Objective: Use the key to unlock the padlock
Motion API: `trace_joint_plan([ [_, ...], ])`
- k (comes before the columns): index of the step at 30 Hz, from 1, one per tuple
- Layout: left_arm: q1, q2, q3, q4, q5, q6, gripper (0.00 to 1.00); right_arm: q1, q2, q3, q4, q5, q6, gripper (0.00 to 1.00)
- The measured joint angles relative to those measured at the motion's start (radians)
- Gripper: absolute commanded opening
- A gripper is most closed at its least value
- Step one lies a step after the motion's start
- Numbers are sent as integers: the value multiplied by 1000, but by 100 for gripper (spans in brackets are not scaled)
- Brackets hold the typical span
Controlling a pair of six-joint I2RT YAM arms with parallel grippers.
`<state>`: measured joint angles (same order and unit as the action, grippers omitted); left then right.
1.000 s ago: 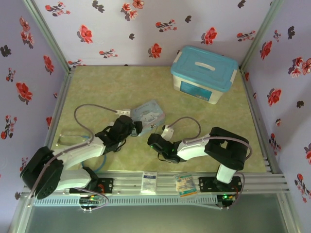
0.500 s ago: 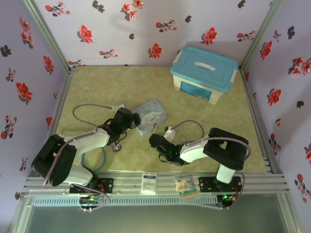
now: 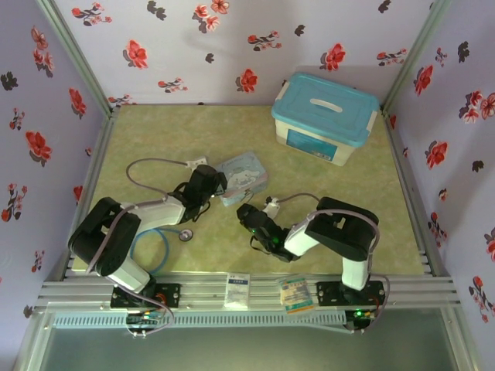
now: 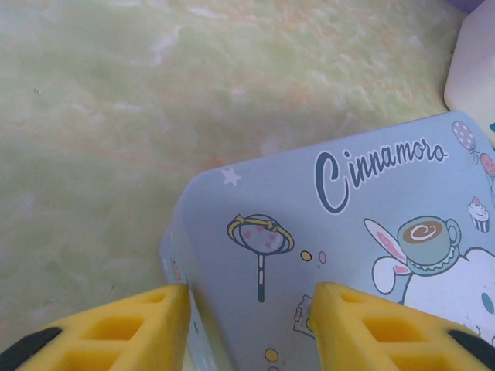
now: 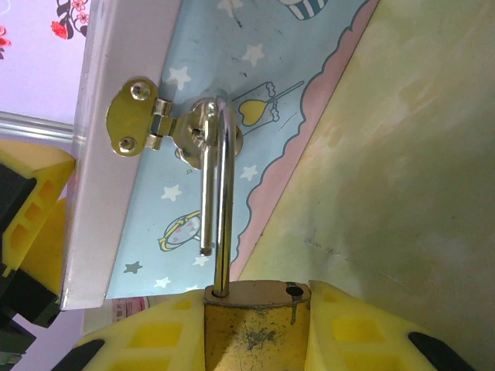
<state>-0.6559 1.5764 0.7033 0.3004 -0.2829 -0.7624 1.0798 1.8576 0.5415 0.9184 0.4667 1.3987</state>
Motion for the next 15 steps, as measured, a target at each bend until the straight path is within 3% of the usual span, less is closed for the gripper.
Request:
trace_joint_plan([
  [4,-5,5,-22,52,-7,9,42,-21,6,1,0,40,1,18],
  [15,-7,-4,-63,120,-16,29,40,-103,95,-13,207,119,-54,17],
])
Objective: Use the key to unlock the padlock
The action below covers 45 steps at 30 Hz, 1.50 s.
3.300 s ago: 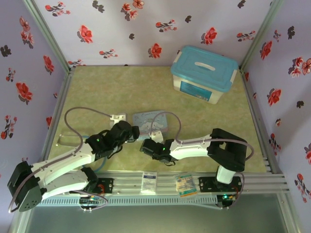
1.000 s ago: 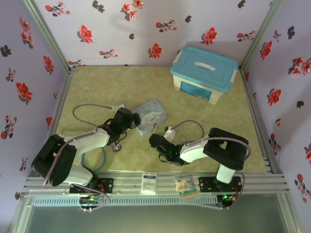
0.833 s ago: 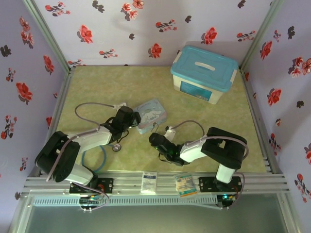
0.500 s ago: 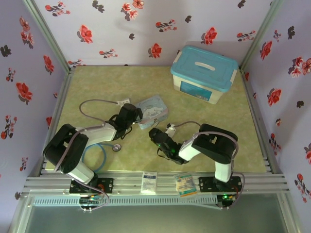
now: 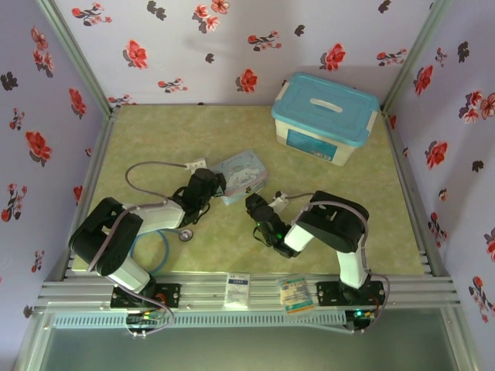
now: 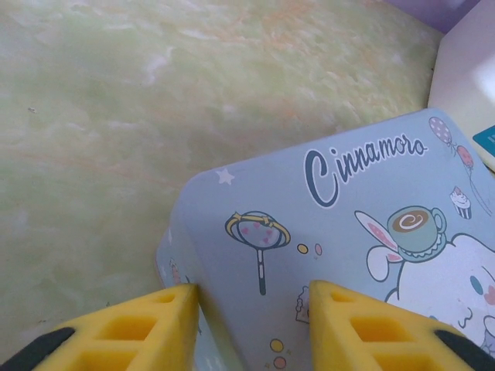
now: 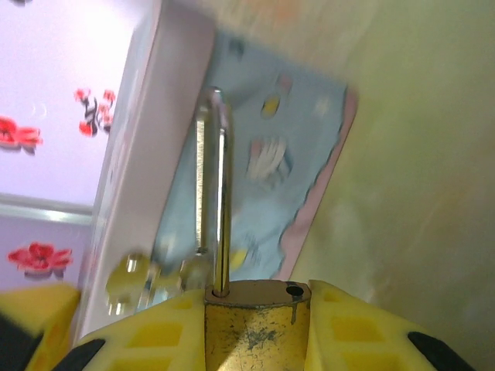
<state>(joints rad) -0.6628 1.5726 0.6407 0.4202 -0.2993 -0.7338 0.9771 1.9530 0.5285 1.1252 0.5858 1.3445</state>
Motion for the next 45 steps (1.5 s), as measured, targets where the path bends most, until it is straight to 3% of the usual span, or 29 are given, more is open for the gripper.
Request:
trace_joint_plan([
  [8,0,-9,-9,3,0,4,40,-61,23,-60,150,32,-8,16],
  [11,0,-19,-10,-13,0,8,43,-73,-4,-79,126,9,-16,17],
  [20,47,-26,40,-112,56,64,50,-164,-500,51,-740,-178,-244,20],
  [28,123,95,172,-120,158,90,56,-175,-586,237,-1448,-303,-537,21],
  [33,160,177,301,-191,204,117,57,-228,-594,238,-1648,-397,-647,21],
  [40,203,159,374,-362,218,174,66,-245,-480,240,-1744,-451,-718,21],
  [45,243,82,443,-498,217,221,71,-245,-413,278,-1786,-450,-748,31],
])
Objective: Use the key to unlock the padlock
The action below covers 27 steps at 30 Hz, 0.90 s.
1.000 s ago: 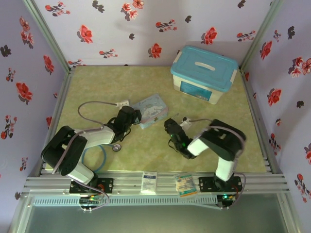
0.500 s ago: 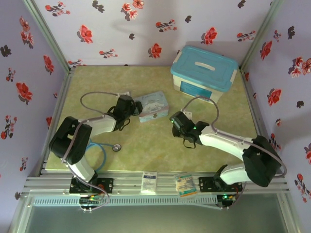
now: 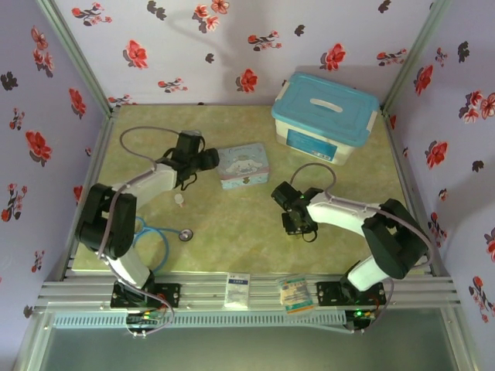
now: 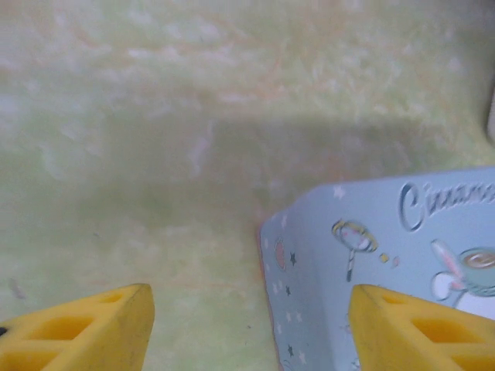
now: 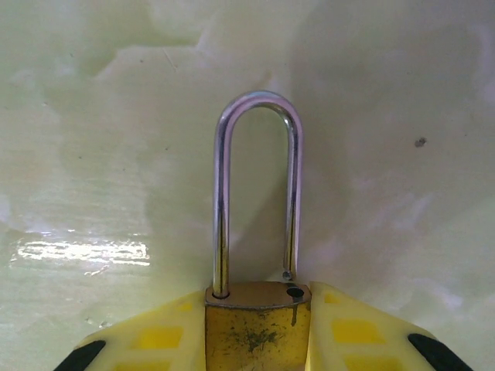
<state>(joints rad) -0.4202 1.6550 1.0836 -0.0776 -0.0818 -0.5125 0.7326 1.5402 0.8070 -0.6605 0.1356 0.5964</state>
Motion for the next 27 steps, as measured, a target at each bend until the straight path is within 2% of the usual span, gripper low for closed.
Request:
trace_joint_plan([
  [5,8,-186,8,-72,-4,21,76,1,25,23,-35,27,-29,54],
  [8,11,-305,-3,-117,-4,27,74,0,23,26,-44,35,-32,50],
  [11,24,-410,-34,-171,-4,31,75,-2,6,28,-47,32,-42,58],
  [15,63,-536,-96,-255,-28,45,80,-15,-57,51,-50,48,-48,62],
  [16,81,-565,-121,-274,-38,48,90,-34,-88,53,-40,52,-53,69],
  [17,104,-593,-156,-285,-50,48,99,-63,-124,52,-28,59,-64,84],
  [18,126,-619,-193,-291,-67,54,100,-95,-161,50,-15,74,-71,98],
  [23,221,-709,-410,-280,-217,69,100,-310,-351,8,123,195,-144,99],
  [27,249,-658,-512,-159,-301,148,100,-515,-349,-39,268,267,-192,99],
])
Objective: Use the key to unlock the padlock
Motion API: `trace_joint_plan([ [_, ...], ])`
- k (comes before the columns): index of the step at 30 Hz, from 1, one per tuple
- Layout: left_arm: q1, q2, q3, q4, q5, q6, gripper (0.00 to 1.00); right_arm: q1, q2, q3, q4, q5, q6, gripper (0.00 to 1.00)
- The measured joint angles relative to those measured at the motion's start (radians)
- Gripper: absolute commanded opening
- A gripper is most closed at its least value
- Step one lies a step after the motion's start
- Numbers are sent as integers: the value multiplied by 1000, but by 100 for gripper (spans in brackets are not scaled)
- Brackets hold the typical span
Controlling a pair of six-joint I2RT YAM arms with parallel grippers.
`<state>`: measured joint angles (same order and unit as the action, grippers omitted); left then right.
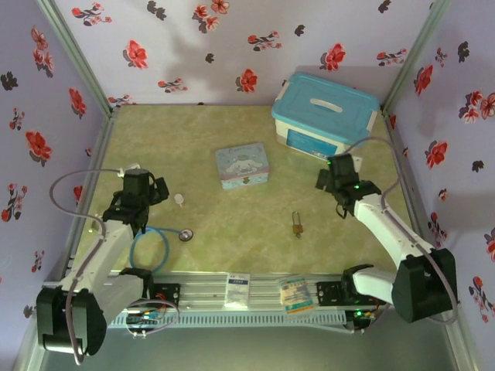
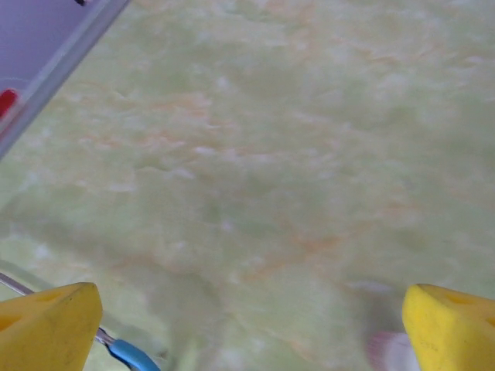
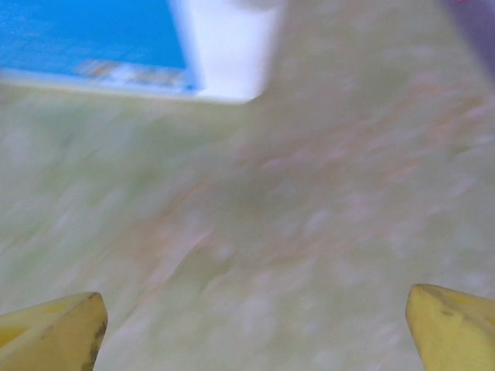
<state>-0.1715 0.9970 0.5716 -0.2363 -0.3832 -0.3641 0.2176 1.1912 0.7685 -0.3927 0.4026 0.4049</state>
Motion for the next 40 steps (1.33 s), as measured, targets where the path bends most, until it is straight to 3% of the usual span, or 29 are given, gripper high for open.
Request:
trace_joint_plan([
  [3,0,63,-50,141,-50,97,100,-111,3,-136,212,37,-50,99],
  [7,14,155,-103,356,-69,213,100,-147,23,-383,559,39,-129,99],
  [12,51,278,-205,674,-33,266,100,-172,125,-433,865,16,-182,99],
  [17,55,378,-214,865,22,321,100,-174,248,-443,1170,0,-227,99],
  [23,101,513,-214,1081,85,346,100,-174,367,-447,1336,-58,-261,99],
  [40,132,549,-206,1115,153,348,100,-174,373,-406,1293,-60,-273,99],
])
